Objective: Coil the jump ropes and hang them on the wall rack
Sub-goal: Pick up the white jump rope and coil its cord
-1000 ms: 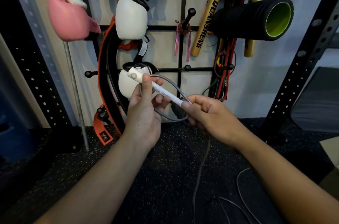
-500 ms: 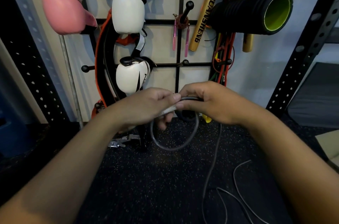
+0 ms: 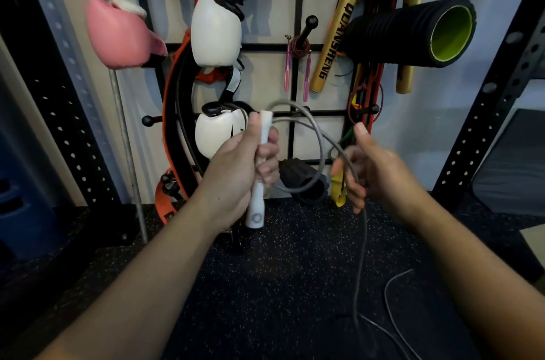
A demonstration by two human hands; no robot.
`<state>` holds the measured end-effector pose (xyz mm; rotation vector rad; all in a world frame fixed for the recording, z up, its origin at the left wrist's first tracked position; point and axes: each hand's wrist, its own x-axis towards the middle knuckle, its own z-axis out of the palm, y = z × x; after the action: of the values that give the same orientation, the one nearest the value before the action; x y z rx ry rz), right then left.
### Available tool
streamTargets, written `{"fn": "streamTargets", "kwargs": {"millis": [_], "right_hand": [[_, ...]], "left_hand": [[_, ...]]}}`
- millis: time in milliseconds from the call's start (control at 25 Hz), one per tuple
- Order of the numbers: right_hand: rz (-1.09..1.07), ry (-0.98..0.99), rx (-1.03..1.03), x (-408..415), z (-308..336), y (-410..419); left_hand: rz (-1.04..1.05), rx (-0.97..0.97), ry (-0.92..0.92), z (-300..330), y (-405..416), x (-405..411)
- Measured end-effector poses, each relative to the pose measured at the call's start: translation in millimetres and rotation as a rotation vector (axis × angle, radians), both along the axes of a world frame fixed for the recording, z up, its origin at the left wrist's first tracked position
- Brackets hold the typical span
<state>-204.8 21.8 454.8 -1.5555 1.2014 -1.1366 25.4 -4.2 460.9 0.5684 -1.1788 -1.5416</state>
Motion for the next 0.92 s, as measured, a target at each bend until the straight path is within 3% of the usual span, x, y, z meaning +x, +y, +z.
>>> {"fn": "streamTargets", "kwargs": {"millis": [120, 320, 560, 680, 840, 920], "right_hand": [[0.035, 0.029, -0.001, 11.8, -21.9, 0.1], [-0.006, -0.092, -0.142, 67.9, -28.6, 12.3], [-0.230, -0.295, -0.273, 89.0, -23.1, 22.9], [-0.217, -0.178, -0.291, 70.8, -12.6, 17.2], [-0.158, -0.122, -0.268, 53.2, -7.4, 9.6], [-0.162, -0.004, -0.275, 42.3, -1.5, 5.5]], "left_hand": [[0.101, 0.057, 0.320, 6.8, 5.6, -9.5], [0.233, 0.113, 0.451, 5.0, 17.6, -25.7], [0.205, 0.118, 0.278, -7.0, 26.8, -33.9], [0.182, 0.003, 0.067, -13.2, 15.5, -21.2], [0.081, -0.023, 0.009, -14.3, 18.6, -16.5], [0.110, 0.001, -0.020, -11.6, 16.2, -12.9]]}}
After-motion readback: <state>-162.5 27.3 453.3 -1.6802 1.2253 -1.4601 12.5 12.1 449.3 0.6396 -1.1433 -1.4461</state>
